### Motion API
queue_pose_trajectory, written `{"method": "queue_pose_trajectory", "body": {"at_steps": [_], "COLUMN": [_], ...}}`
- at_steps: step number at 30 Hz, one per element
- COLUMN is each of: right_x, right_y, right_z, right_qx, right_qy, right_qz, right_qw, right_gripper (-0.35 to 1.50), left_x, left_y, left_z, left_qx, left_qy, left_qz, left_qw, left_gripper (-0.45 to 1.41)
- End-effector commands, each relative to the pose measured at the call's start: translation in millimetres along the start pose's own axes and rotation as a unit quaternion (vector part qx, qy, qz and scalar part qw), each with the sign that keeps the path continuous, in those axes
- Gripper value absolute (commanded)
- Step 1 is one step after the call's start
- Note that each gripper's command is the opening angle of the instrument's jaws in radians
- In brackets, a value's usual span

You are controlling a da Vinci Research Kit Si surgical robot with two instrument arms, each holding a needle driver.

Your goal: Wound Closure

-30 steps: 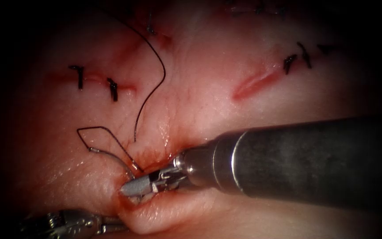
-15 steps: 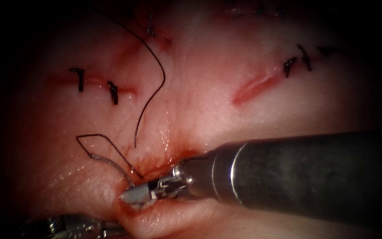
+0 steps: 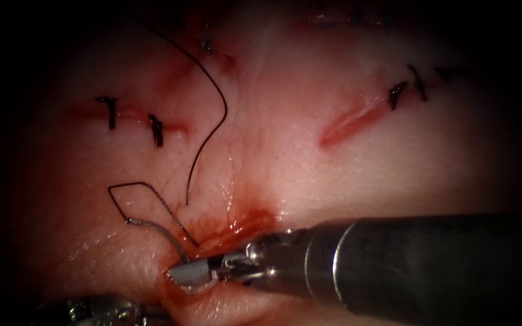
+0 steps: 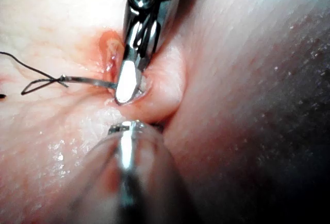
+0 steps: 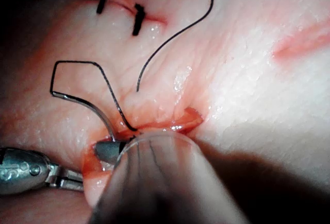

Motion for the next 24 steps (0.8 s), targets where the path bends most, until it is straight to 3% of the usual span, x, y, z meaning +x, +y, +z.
{"method": "queue_pose_trajectory", "body": {"at_steps": [1,2,4,5,8,9,11,13,18,19,24], "right_x": [1.9,3.6,4.9,5.5,7.4,8.7,10.7,11.8,15.3,16.6,19.8], "right_y": [0.4,0.6,0.7,0.8,1.1,1.4,1.5,1.4,0.1,-0.7,-3.3], "right_z": [0.7,0.4,0.3,0.2,-0.2,-0.5,-1.0,-1.6,-3.6,-4.3,-6.1], "right_qx": [0.0,-0.003,-0.004,-0.002,0.016,0.01,-0.01,-0.021,-0.071,-0.09,-0.134], "right_qy": [0.012,0.029,0.044,0.051,0.075,0.09,0.128,0.144,0.191,0.201,0.21], "right_qz": [-0.018,-0.039,-0.064,-0.09,-0.124,-0.161,-0.217,-0.245,-0.357,-0.397,-0.489], "right_qw": [1.0,0.999,0.997,0.995,0.989,0.983,0.968,0.958,0.912,0.891,0.836], "right_gripper": [-0.35,0.15,0.56,0.57,0.94,1.21,1.43,1.43,1.48,1.48,1.48], "left_x": [0.2,0.2,0.1,0.1,0.1,0.1,0.1,0.1,0.0,0.0,0.0], "left_y": [-0.1,-0.1,-0.1,0.0,0.0,0.0,0.0,0.0,0.1,0.1,0.1], "left_z": [0.8,0.8,0.8,0.8,0.8,0.8,0.7,0.7,0.7,0.7,0.7], "left_qx": [0.0,0.0,0.0,0.0,0.0,0.0,0.0,0.0,0.0,0.0,0.0], "left_qy": [0.0,0.0,0.0,0.0,0.0,0.0,0.0,0.0,0.0,0.0,0.0], "left_qz": [0.0,0.0,0.0,0.0,0.0,0.0,0.0,0.0,0.001,0.001,0.001], "left_qw": [1.0,1.0,1.0,1.0,1.0,1.0,1.0,1.0,1.0,1.0,1.0], "left_gripper": [-0.27,-0.27,-0.25,-0.25,-0.25,-0.25,-0.25,-0.23,-0.23,-0.23,-0.23]}}
